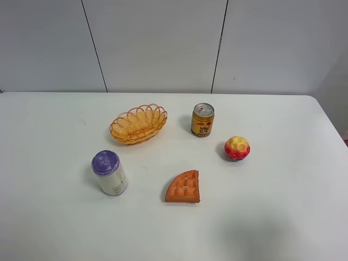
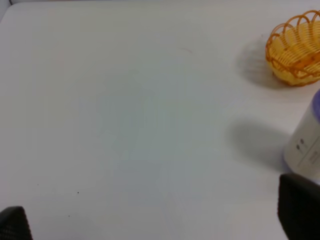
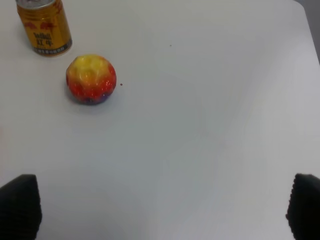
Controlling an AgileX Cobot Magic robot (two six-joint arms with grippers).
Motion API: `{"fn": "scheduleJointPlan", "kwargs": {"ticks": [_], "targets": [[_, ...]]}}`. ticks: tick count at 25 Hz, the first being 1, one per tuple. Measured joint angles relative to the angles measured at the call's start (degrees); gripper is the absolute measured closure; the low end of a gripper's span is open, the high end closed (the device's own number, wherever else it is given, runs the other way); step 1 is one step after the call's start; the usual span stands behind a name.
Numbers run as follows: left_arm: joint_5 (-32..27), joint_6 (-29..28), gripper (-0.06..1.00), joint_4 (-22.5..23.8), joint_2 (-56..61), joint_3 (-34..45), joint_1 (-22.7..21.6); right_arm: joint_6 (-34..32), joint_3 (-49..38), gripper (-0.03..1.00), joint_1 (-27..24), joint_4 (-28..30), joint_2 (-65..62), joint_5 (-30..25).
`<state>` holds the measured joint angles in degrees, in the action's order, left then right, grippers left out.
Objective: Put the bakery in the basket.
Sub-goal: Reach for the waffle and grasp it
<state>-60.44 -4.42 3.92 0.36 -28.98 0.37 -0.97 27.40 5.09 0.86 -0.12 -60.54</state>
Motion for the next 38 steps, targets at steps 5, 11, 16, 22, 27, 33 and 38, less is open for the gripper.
{"fn": "scheduleJointPlan", "kwargs": {"ticks": [5,11,16,22,27,33,38], "targets": [[0.0,0.0,-0.05,0.0,0.0,0.0,0.0,0.0,0.0,-0.02,0.0,0.0,0.0,0.0],[0.0,0.0,-0.05,0.0,0.0,0.0,0.0,0.0,0.0,-0.02,0.0,0.0,0.0,0.0],[0.0,0.0,-0.05,0.0,0.0,0.0,0.0,0.0,0.0,-0.02,0.0,0.0,0.0,0.0],[0.0,0.0,-0.05,0.0,0.0,0.0,0.0,0.6,2.2,-0.02,0.0,-3.2,7.8,2.3],[0.0,0.0,-0.05,0.0,0.0,0.0,0.0,6.6,7.9,-0.02,0.0,-14.2,29.9,8.3],[0.0,0.0,-0.05,0.0,0.0,0.0,0.0,9.9,13.9,-0.02,2.1,-16.7,53.8,14.4],[0.0,0.0,-0.05,0.0,0.0,0.0,0.0,6.3,14.4,-0.02,13.2,-16.7,65.9,24.3]]}}
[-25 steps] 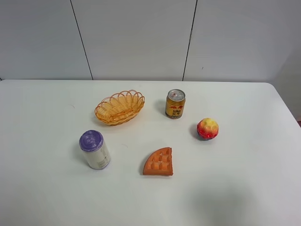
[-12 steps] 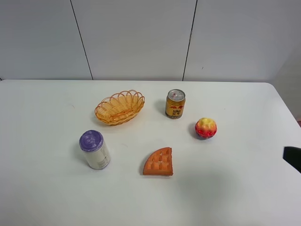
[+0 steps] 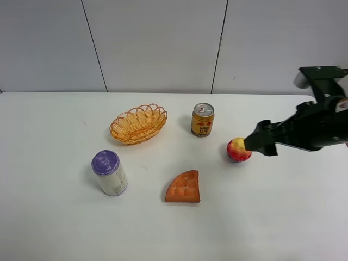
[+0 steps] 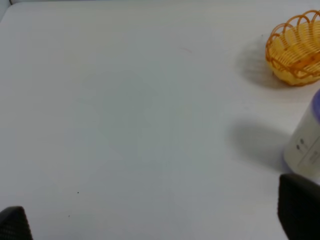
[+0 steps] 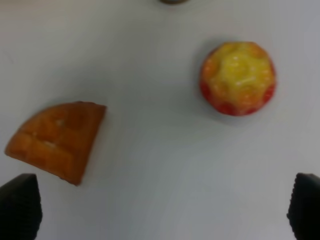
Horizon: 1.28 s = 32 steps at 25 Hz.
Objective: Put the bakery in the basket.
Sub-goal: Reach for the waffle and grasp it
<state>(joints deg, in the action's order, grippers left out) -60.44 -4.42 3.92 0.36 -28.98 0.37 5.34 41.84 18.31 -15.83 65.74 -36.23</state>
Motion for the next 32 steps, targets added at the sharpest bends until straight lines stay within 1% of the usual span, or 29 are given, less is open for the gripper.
{"fn": "scheduleJointPlan", "kwargs": {"ticks": [3,5,8,10,12,14,17,19,23,28,32], "targets": [[0.0,0.0,-0.05,0.0,0.0,0.0,0.0,-0.5,1.2,-0.02,7.1,0.7,8.5,4.5],[0.0,0.0,-0.05,0.0,0.0,0.0,0.0,1.2,3.9,-0.02,11.7,2.6,14.0,4.0],[0.0,0.0,-0.05,0.0,0.0,0.0,0.0,6.6,11.0,-0.02,16.4,4.5,21.9,-1.3],[0.0,0.0,-0.05,0.0,0.0,0.0,0.0,11.5,16.9,-0.02,18.3,5.1,26.6,-6.6],[0.0,0.0,-0.05,0.0,0.0,0.0,0.0,17.0,22.0,-0.02,19.6,5.6,29.9,-10.8],[0.0,0.0,-0.05,0.0,0.0,0.0,0.0,21.2,26.6,-0.02,20.3,6.9,32.6,-13.7],[0.0,0.0,-0.05,0.0,0.0,0.0,0.0,26.6,30.6,-0.02,20.5,8.0,35.3,-15.3],[0.0,0.0,-0.05,0.0,0.0,0.0,0.0,29.2,31.4,-0.02,20.5,7.8,36.8,-15.9],[0.0,0.0,-0.05,0.0,0.0,0.0,0.0,30.8,31.5,-0.02,22.3,8.1,40.9,-16.0],[0.0,0.0,-0.05,0.0,0.0,0.0,0.0,31.0,31.5,-0.02,23.7,8.2,46.6,-16.0],[0.0,0.0,-0.05,0.0,0.0,0.0,0.0,32.8,31.5,-0.02,24.3,8.3,47.9,-16.0]]}}
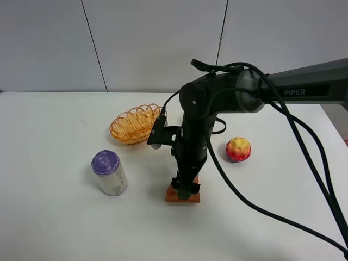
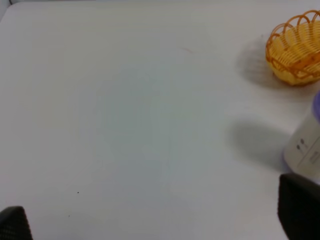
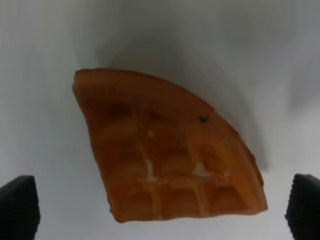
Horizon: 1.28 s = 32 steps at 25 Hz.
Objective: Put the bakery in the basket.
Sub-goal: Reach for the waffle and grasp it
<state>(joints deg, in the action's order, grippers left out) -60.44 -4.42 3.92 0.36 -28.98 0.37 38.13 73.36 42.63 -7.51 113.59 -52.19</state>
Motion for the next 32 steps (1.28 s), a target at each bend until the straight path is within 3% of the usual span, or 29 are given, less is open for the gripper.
{"fn": "scheduleJointPlan", "kwargs": {"ticks": [32], "targets": [[0.0,0.0,-0.05,0.0,0.0,0.0,0.0,0.4,0.7,-0.02,3.5,3.9,3.9,0.9]]}}
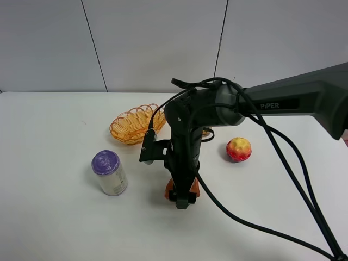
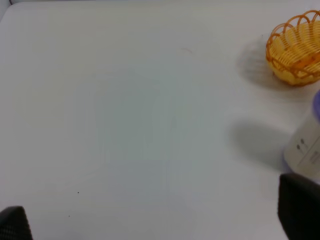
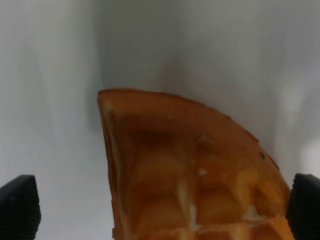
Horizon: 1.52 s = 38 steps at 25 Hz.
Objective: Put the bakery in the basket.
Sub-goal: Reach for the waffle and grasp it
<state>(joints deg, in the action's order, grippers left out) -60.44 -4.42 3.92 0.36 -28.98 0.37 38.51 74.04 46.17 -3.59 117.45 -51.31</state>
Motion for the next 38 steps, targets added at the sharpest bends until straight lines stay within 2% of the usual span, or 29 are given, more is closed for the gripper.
{"fn": "scheduleJointPlan", "kwargs": {"ticks": [6,15,21,31,38], "targets": [[0.0,0.0,-0.05,0.0,0.0,0.0,0.0,-3.1,0.0,-0.02,0.1,3.6,0.3,-1.0],[0.0,0.0,-0.05,0.0,0.0,0.0,0.0,-3.5,0.0,-0.02,0.1,3.6,0.7,-0.8],[0.0,0.0,-0.05,0.0,0.0,0.0,0.0,-5.0,0.0,-0.02,0.1,2.7,0.7,1.9],[0.0,0.0,-0.05,0.0,0.0,0.0,0.0,-16.4,0.0,-0.02,0.1,-1.5,0.7,2.3],[0.0,0.0,-0.05,0.0,0.0,0.0,0.0,-20.4,1.5,-0.02,0.1,-1.5,3.7,2.8]]}}
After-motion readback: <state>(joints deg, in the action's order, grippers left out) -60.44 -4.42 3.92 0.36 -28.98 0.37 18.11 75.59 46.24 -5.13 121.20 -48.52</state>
